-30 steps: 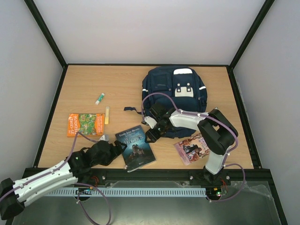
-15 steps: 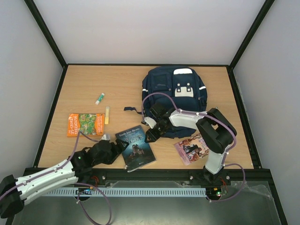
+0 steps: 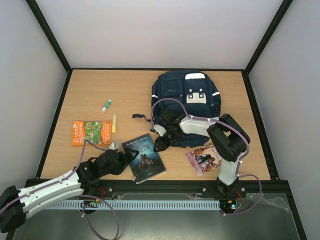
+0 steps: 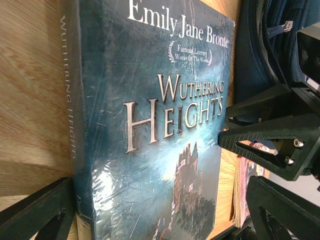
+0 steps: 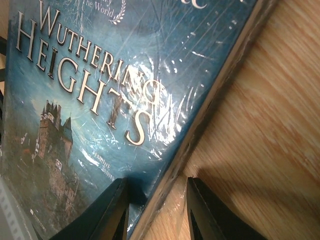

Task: Pack the student bag
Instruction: Pick up the book from the center of the board.

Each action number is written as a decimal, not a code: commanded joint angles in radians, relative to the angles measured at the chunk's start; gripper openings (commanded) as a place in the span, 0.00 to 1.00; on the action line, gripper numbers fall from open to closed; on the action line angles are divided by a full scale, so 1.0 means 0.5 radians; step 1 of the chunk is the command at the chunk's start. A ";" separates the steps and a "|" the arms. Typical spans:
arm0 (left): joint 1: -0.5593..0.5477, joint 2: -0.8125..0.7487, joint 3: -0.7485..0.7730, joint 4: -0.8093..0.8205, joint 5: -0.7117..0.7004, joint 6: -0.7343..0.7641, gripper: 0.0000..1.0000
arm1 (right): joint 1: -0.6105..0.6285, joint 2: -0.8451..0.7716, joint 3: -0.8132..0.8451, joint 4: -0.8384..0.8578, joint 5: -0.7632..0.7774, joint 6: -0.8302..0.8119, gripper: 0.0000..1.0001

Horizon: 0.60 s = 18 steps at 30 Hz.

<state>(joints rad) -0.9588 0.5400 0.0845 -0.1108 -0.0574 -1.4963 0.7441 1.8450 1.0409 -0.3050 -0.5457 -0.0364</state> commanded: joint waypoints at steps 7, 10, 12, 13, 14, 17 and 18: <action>0.016 -0.143 0.135 0.252 -0.047 0.217 0.94 | 0.018 0.174 -0.026 -0.077 0.109 -0.010 0.32; 0.016 -0.126 0.171 0.358 -0.029 0.242 0.90 | 0.017 0.174 -0.027 -0.077 0.103 -0.013 0.32; 0.016 -0.090 0.215 0.398 -0.011 0.270 0.88 | 0.015 0.165 -0.033 -0.072 0.100 -0.013 0.32; 0.016 -0.070 0.239 0.401 -0.002 0.286 0.87 | 0.016 0.160 -0.036 -0.067 0.106 -0.009 0.32; 0.013 -0.051 0.267 0.407 0.007 0.309 0.86 | 0.016 0.154 -0.038 -0.059 0.119 -0.005 0.32; 0.002 -0.020 0.328 0.412 0.022 0.346 0.84 | 0.015 0.143 -0.045 -0.046 0.139 -0.001 0.32; -0.001 -0.019 0.338 0.426 0.025 0.355 0.84 | 0.015 0.142 -0.045 -0.046 0.139 -0.002 0.33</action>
<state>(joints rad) -0.9489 0.5400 0.1482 -0.1455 -0.0872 -1.3571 0.7326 1.8587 1.0523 -0.3111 -0.5701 -0.0368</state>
